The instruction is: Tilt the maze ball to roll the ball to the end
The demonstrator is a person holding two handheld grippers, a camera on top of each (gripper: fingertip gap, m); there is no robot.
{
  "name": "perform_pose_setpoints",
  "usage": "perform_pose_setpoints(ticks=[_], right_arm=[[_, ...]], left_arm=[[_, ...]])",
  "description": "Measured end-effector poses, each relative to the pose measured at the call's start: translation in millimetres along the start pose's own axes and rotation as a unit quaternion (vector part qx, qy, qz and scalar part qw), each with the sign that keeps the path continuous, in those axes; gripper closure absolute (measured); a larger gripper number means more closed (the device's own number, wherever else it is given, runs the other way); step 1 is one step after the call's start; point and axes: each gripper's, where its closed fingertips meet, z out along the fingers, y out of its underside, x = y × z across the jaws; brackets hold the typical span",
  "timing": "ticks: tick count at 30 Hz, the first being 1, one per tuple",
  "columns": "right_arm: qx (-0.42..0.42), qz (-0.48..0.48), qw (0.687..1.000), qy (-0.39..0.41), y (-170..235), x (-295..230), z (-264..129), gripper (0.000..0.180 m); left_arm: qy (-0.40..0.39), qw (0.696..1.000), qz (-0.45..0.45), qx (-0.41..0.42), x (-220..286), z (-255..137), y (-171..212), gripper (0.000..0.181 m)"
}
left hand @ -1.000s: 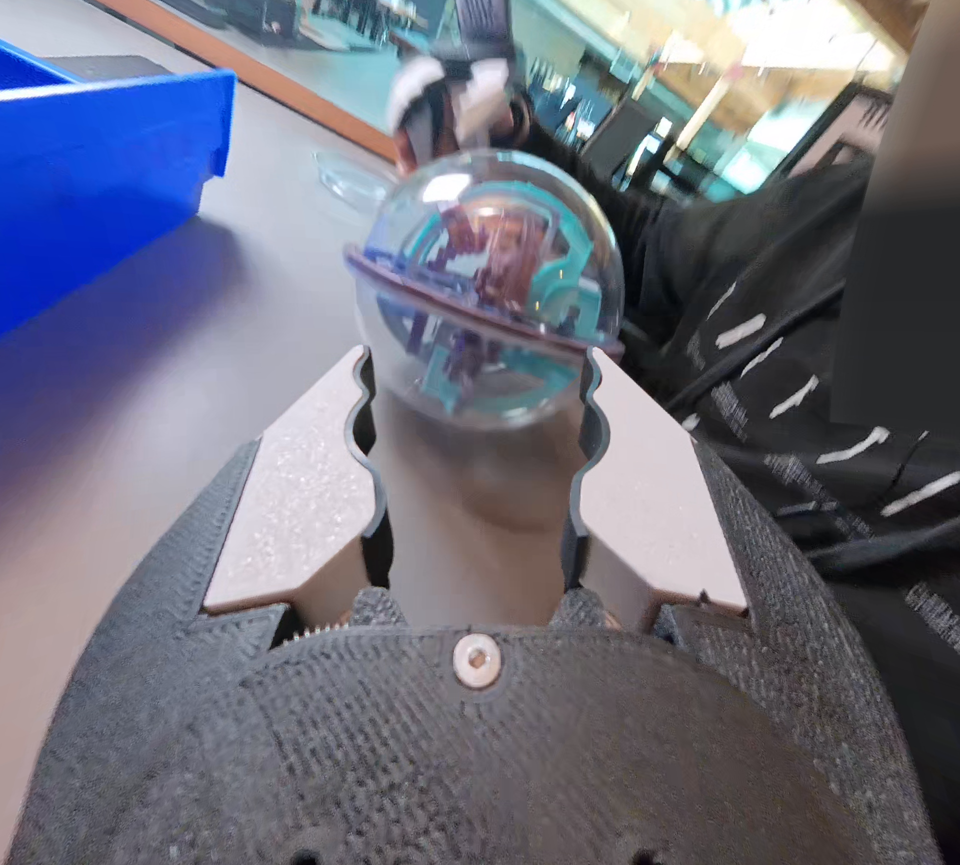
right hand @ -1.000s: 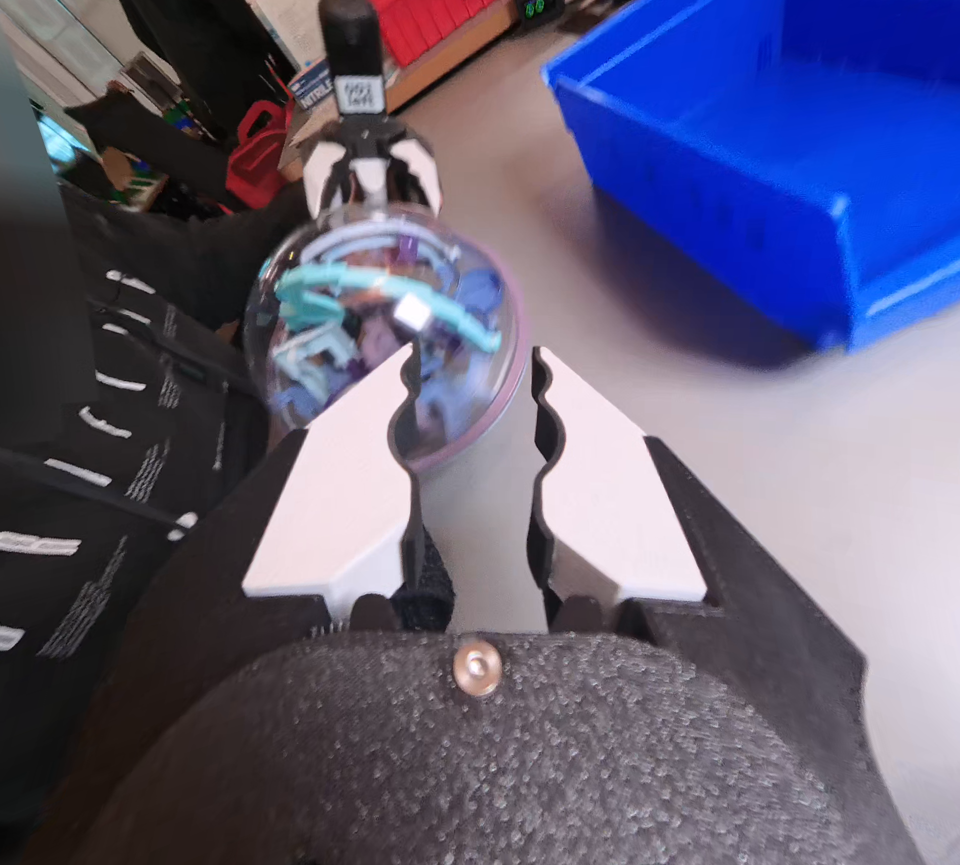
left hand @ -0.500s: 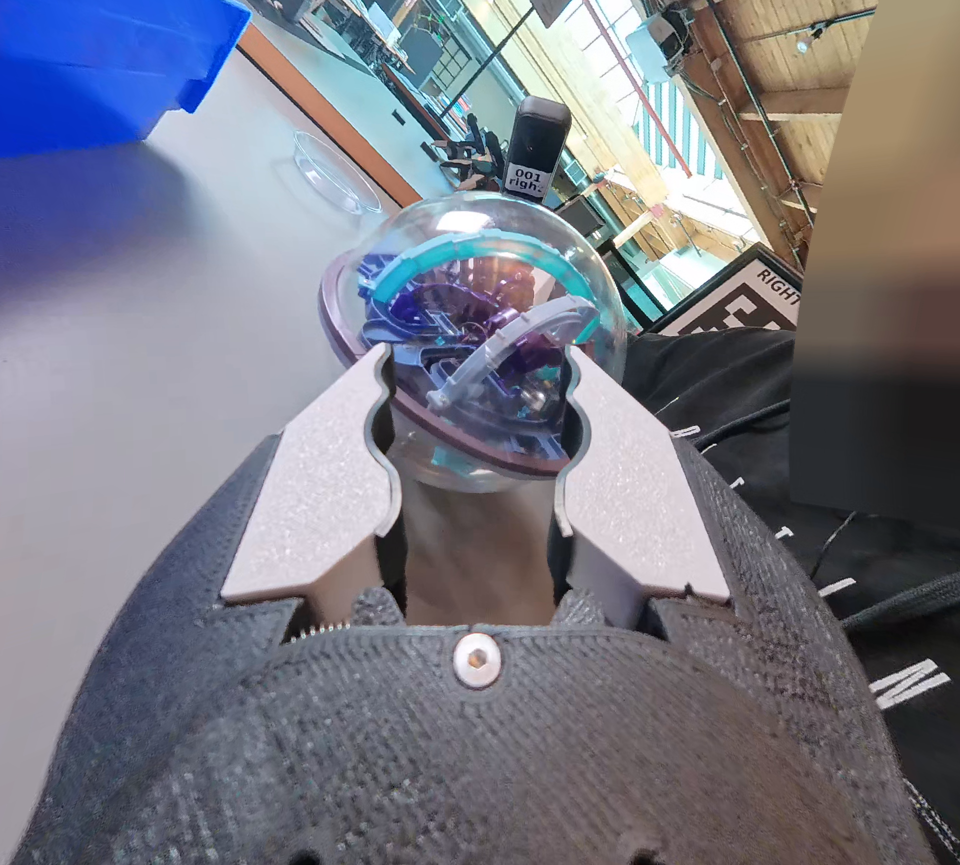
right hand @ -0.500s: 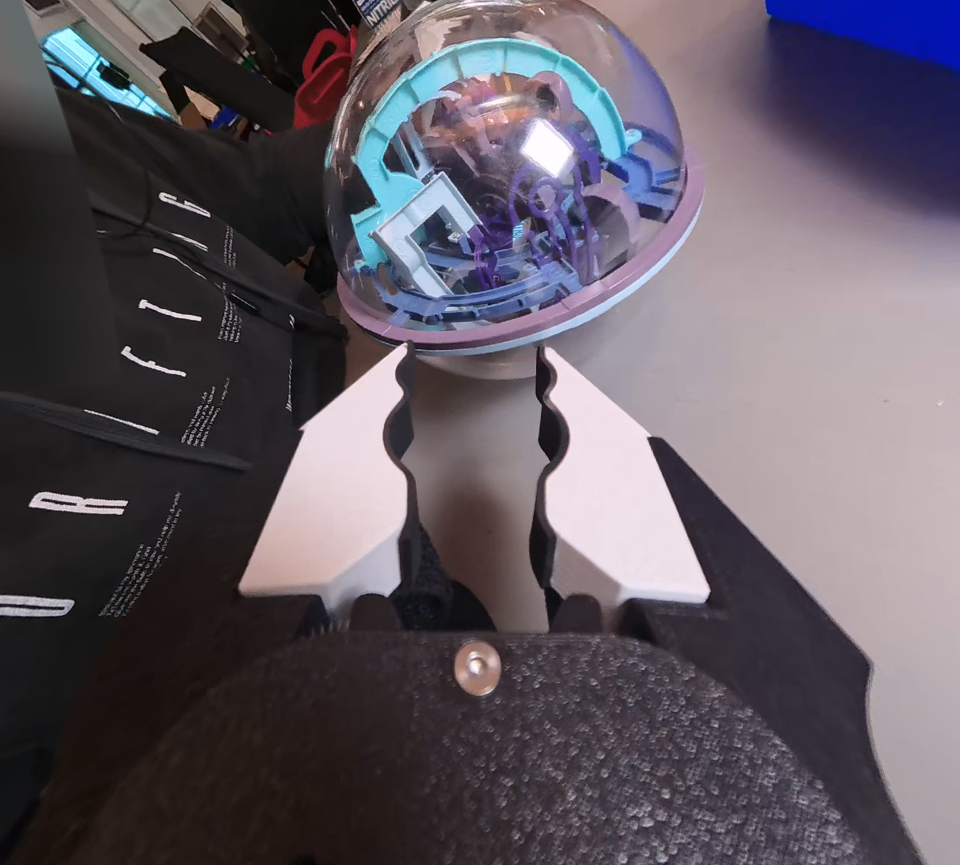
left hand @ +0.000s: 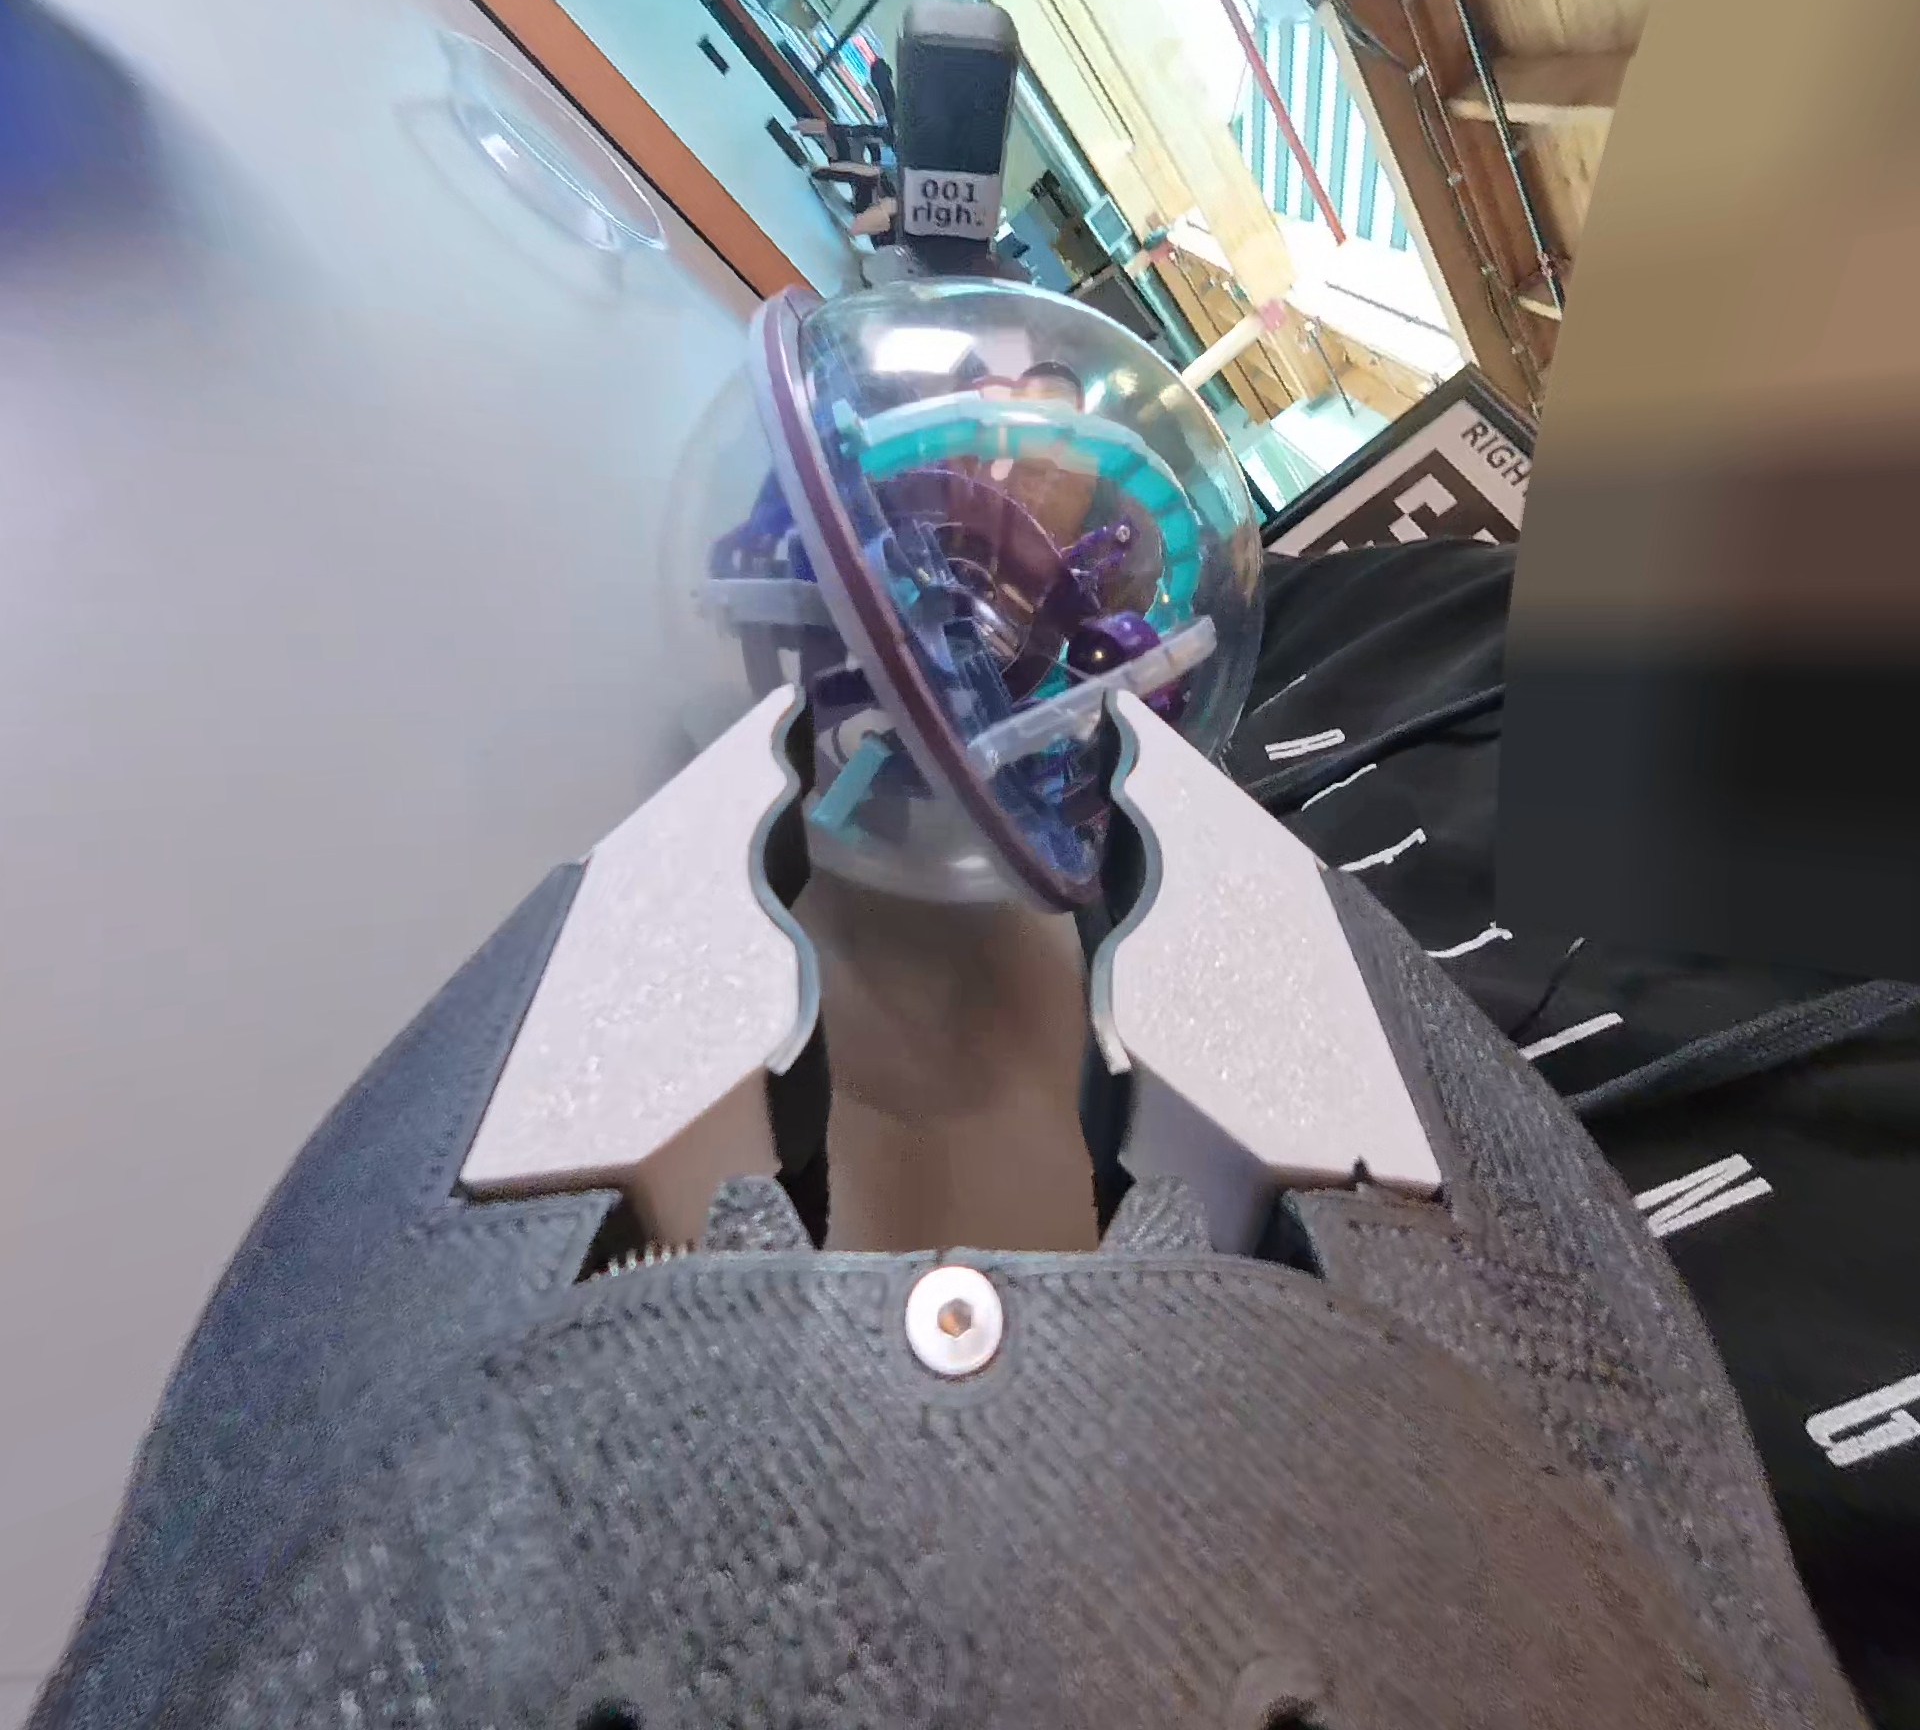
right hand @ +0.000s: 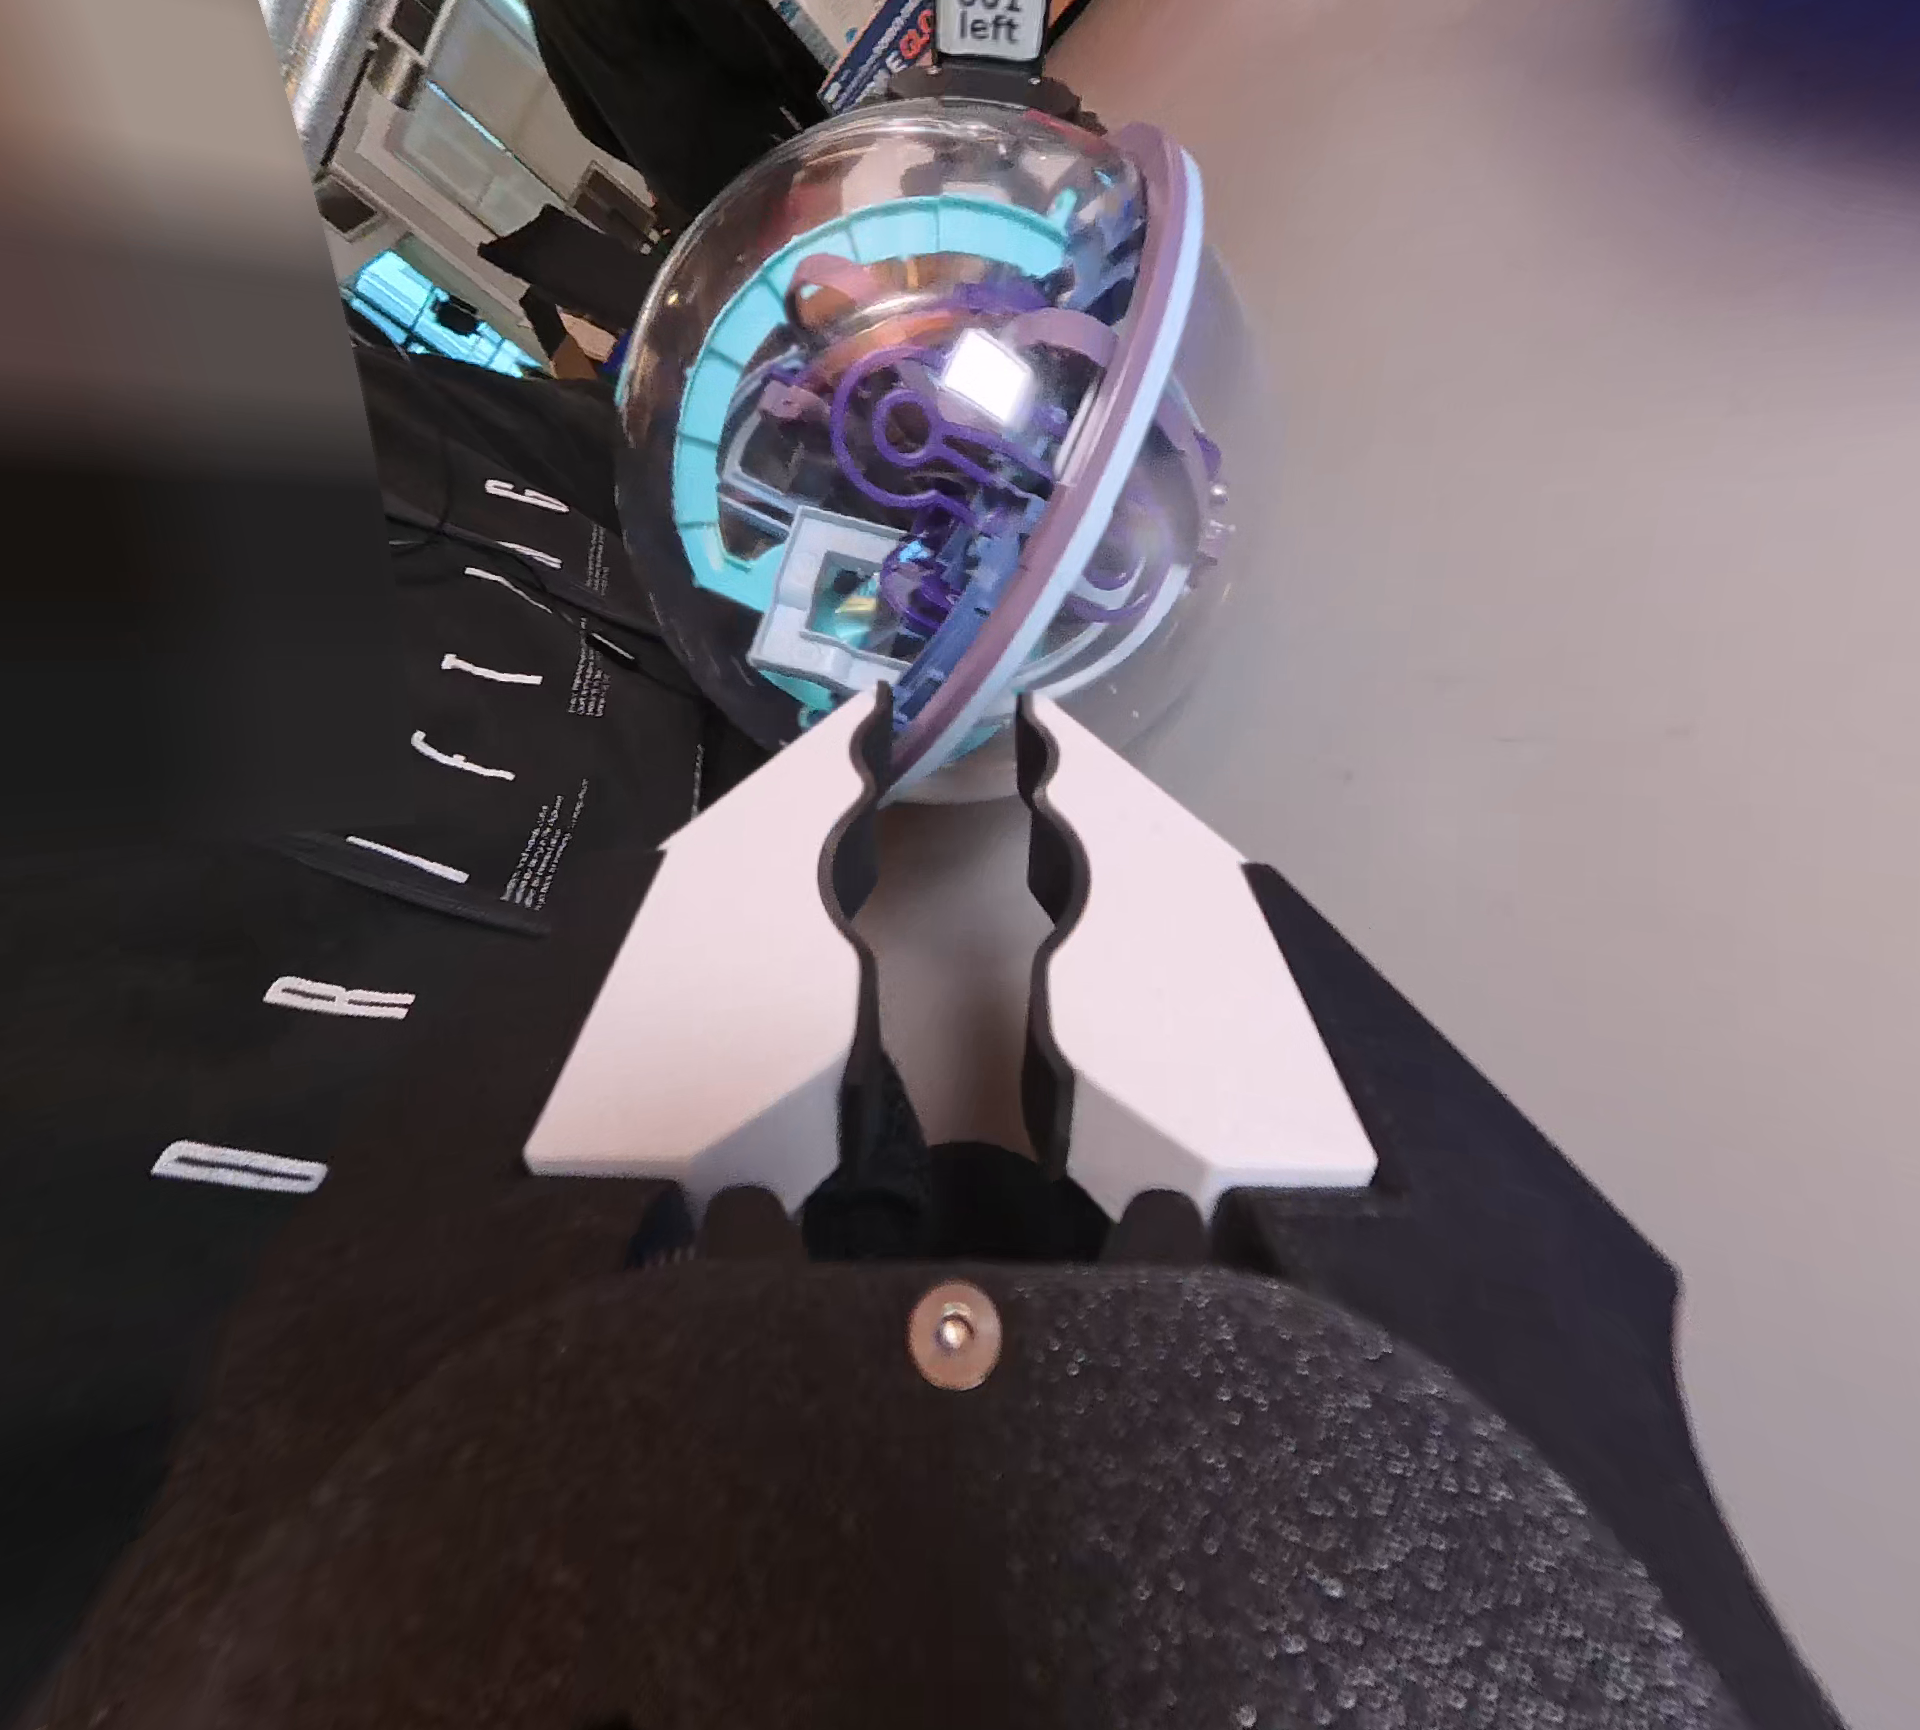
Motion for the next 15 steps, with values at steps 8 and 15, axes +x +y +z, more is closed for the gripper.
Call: perform_pose_setpoints(ticks=[8, 15], right_arm=[[0.010, 0.007, 1.000, -0.009, 1.2, -1.4, 1.0, 0.169], [0.020, 0.020, 0.999, -0.018, 0.0, 0.6, 0.1, 0.170]], left_arm=[[0.008, 1.000, -0.001, 0.020, 1.9, -0.8, -6.5, 0.137], [0.009, 1.000, -0.011, 0.027, 1.4, -3.0, -6.5, 0.150]])
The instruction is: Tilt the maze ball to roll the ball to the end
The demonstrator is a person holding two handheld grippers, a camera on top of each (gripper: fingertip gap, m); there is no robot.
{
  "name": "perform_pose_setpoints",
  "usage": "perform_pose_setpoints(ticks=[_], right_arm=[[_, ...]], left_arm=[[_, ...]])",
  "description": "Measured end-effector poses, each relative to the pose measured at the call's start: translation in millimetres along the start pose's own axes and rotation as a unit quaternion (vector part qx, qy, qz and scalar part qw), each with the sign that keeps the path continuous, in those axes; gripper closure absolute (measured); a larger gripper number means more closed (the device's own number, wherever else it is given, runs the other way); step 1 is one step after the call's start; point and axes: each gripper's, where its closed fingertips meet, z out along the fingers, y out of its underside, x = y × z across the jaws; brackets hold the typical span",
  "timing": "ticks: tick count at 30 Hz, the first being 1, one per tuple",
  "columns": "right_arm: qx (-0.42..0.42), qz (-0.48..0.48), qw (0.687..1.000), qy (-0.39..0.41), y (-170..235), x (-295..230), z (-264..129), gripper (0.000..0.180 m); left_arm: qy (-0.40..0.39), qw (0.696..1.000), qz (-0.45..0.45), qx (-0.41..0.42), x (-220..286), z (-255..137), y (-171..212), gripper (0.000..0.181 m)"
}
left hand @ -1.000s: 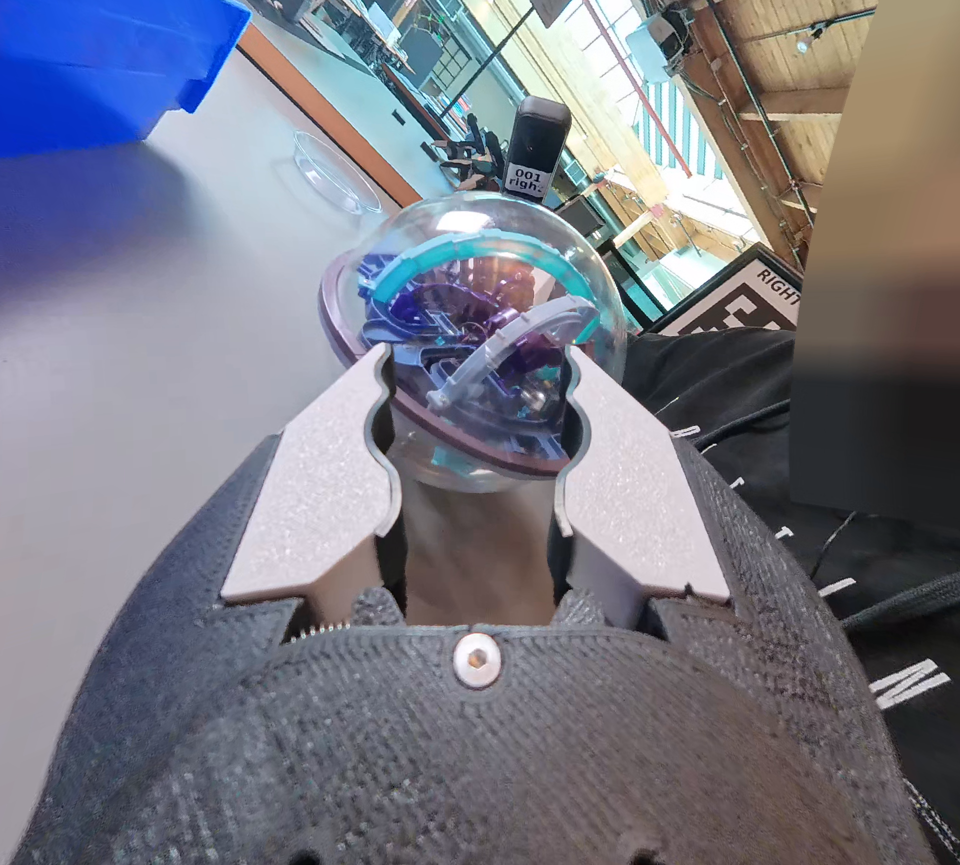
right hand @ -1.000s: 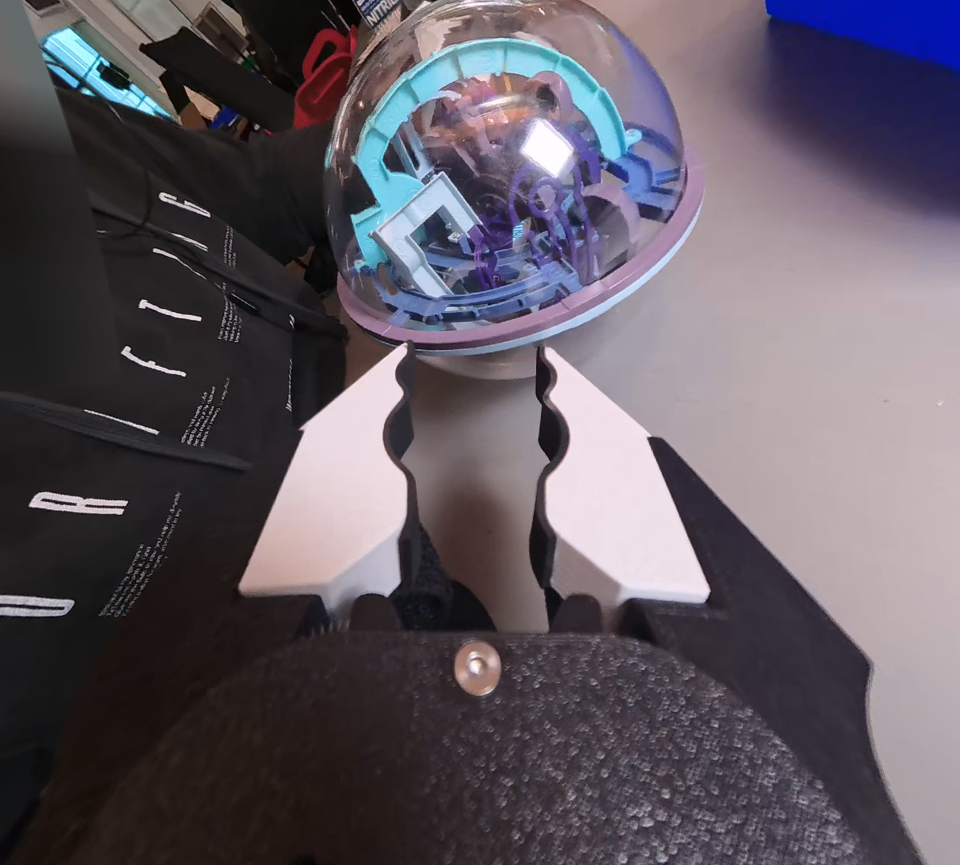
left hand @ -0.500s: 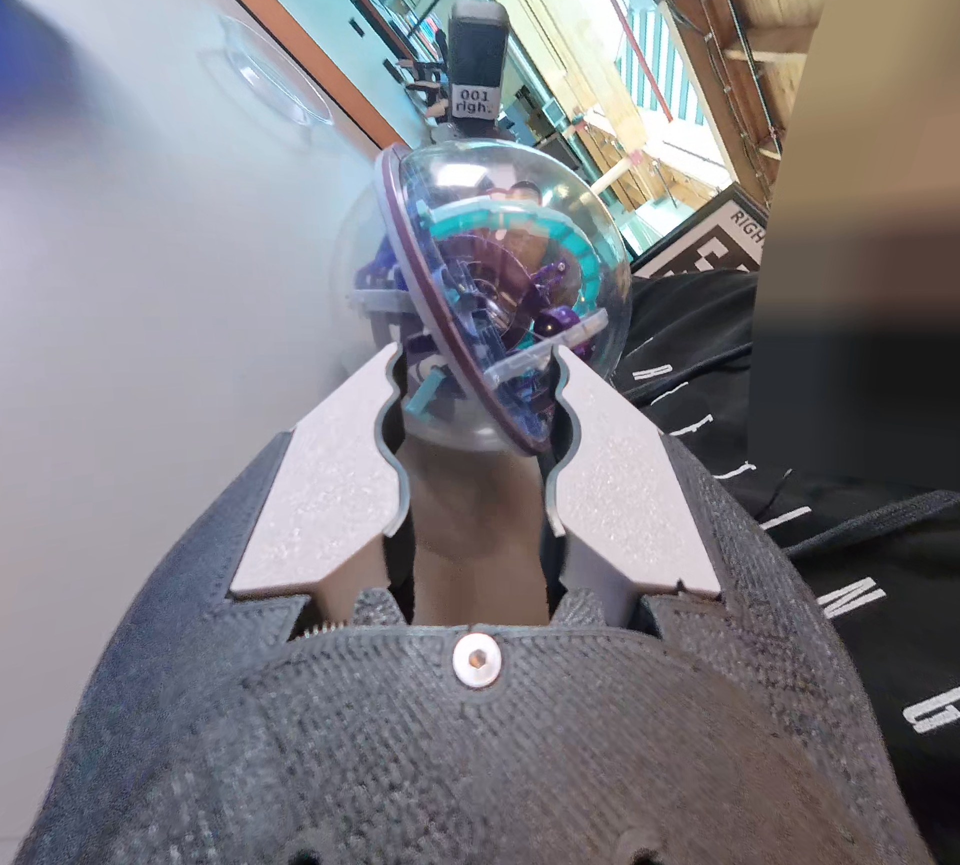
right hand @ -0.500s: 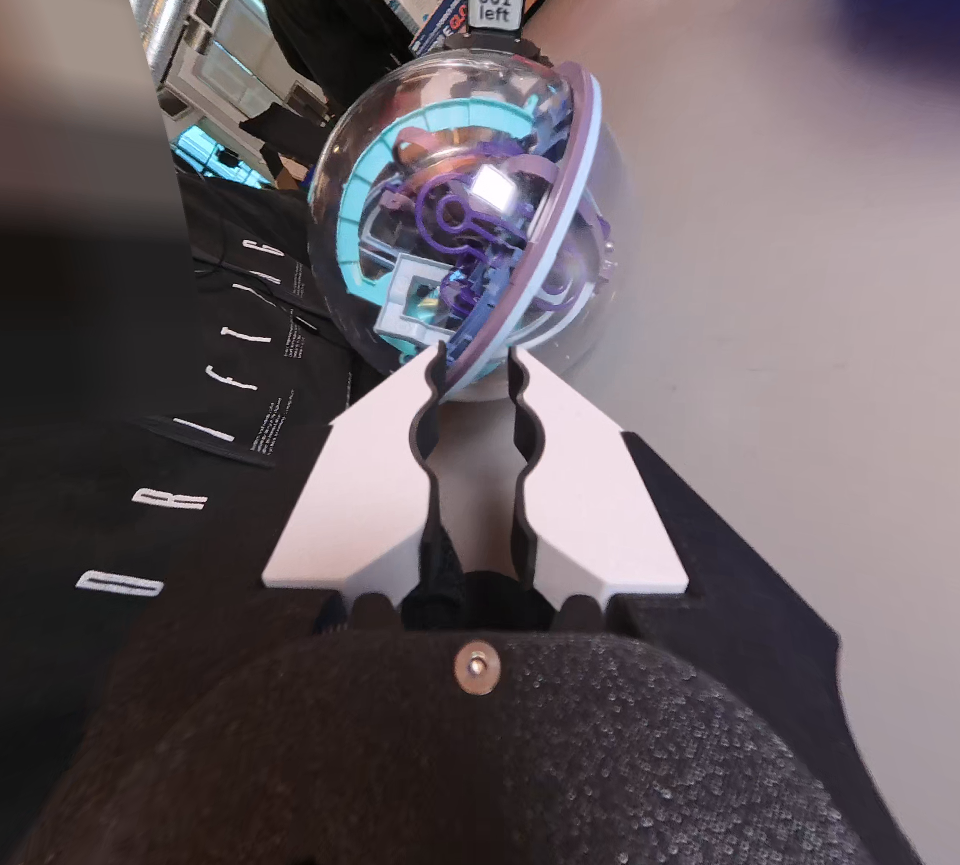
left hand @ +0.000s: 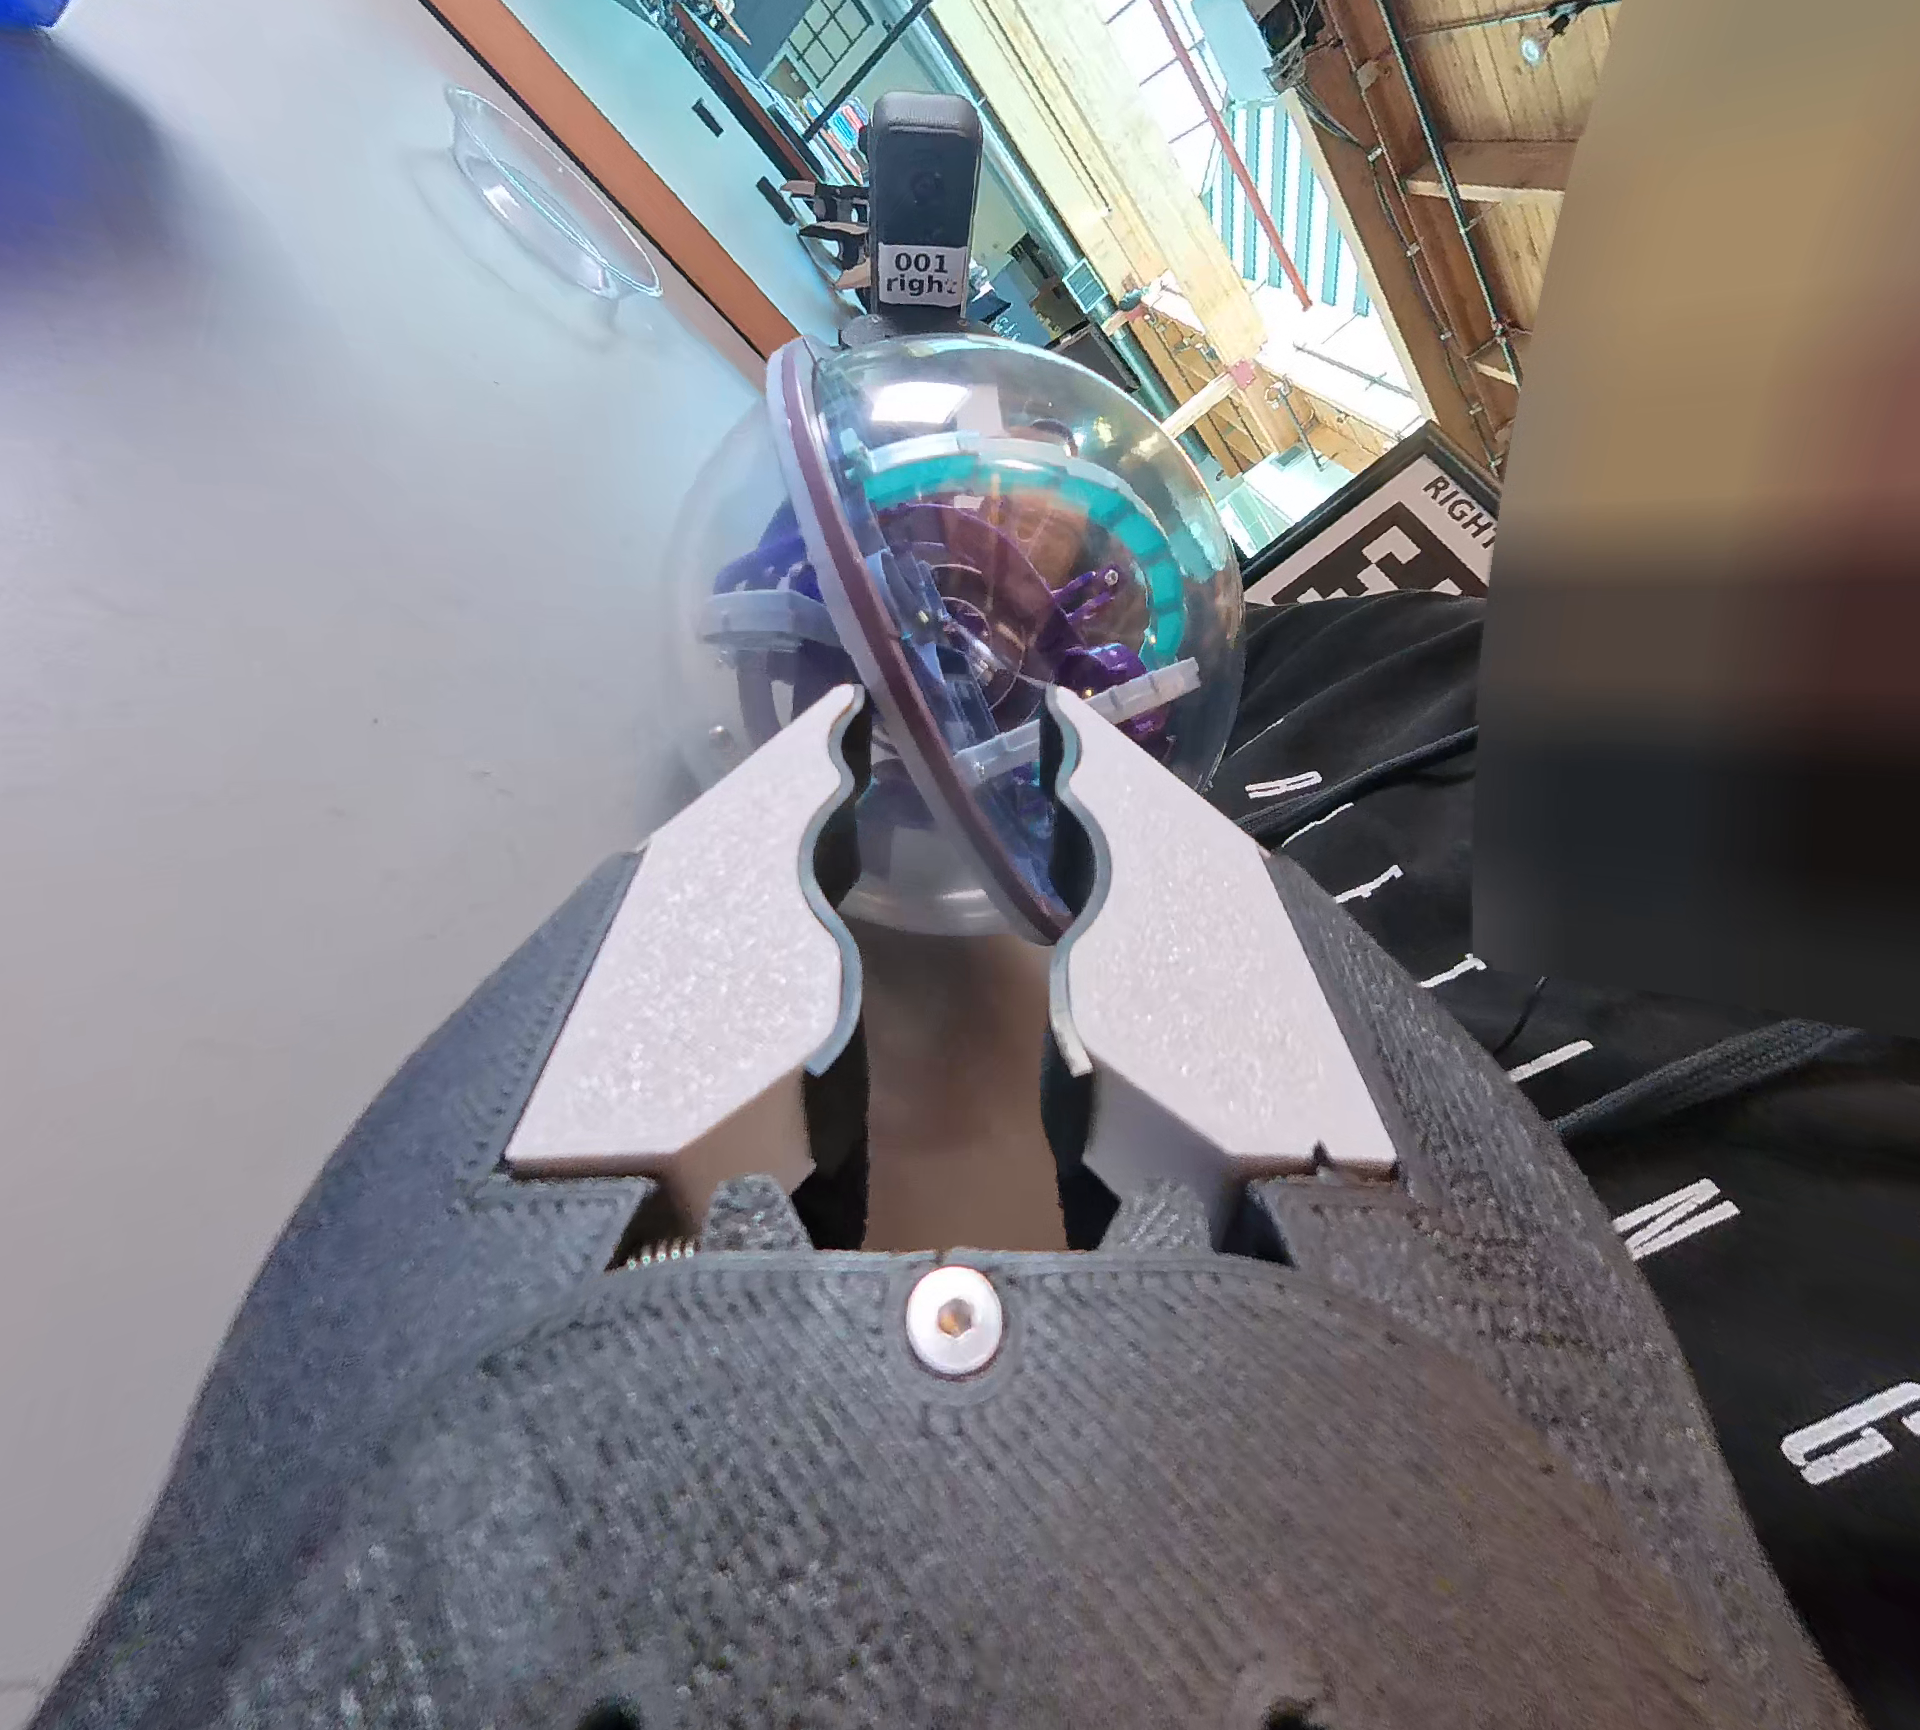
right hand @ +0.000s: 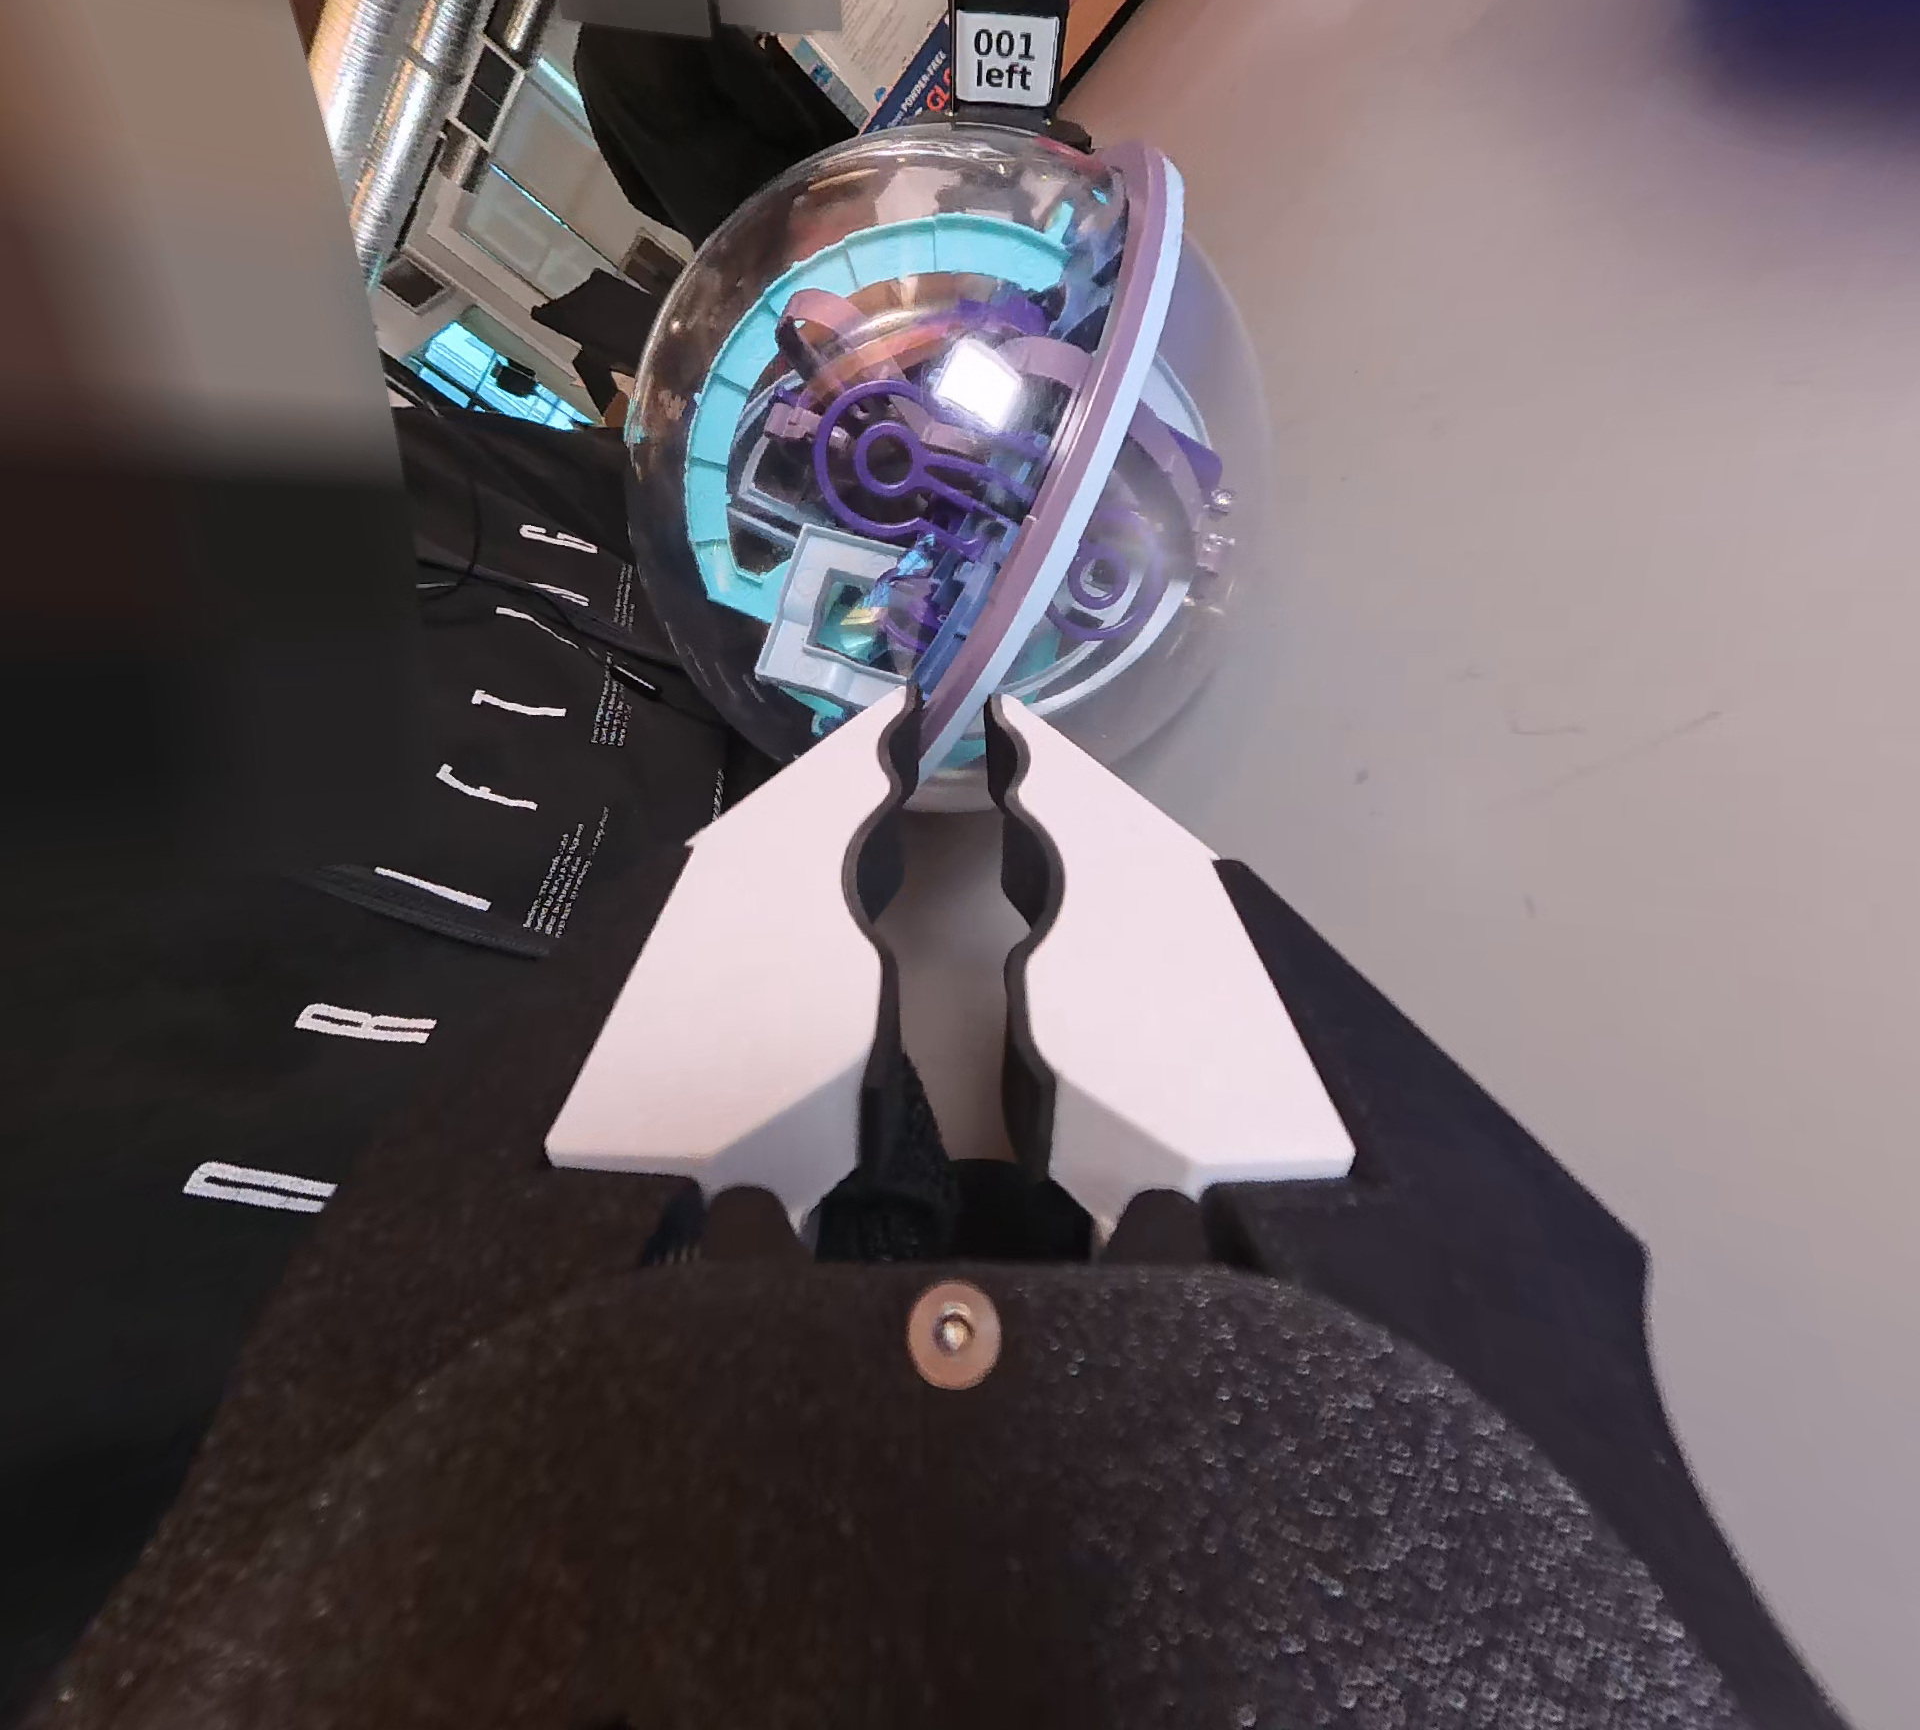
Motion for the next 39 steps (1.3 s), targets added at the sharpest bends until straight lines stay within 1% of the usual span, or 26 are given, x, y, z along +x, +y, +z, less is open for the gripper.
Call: perform_pose_setpoints(ticks=[2, 4, 5, 11, 17, 23, 28, 33, 39], right_arm=[[0.003, 0.006, 1.000, -0.002, 0, 2, -1, 0.170], [0.009, 0.017, 1.000, -0.002, -1, 5, -2, 0.171], [0.011, 0.022, 1.000, -0.003, -1, 7, -3, 0.172], [0.021, 0.044, 0.999, -0.009, -2, 9, -2, 0.172], [0.036, 0.077, 0.996, -0.017, -9, 10, 0, 0.172], [0.046, 0.082, 0.995, -0.022, -12, 11, 1, 0.172], [0.050, 0.073, 0.996, -0.021, -13, 11, 0, 0.172], [0.064, 0.056, 0.996, -0.015, -19, 10, -4, 0.174], [0.052, 0.039, 0.998, 0.000, -20, 11, -3, 0.174]], left_arm=[[-0.001, 1.000, -0.008, 0.002, -1, 0, 0, 0.156], [-0.005, 1.000, -0.011, 0.004, -2, 0, 1, 0.169], [-0.003, 1.000, -0.012, 0.005, -1, 0, 1, 0.171], [0.001, 1.000, -0.021, 0.015, -1, 0, -1, 0.171], [-0.009, 0.996, -0.080, 0.031, -14, -6, -6, 0.172], [-0.006, 0.994, -0.101, 0.037, -19, -8, -7, 0.173], [-0.005, 0.994, -0.099, 0.040, -19, -8, -7, 0.173], [-0.009, 0.997, -0.067, 0.033, -14, -5, -11, 0.174], [-0.018, 0.998, -0.052, 0.037, -15, -4, -19, 0.175]])
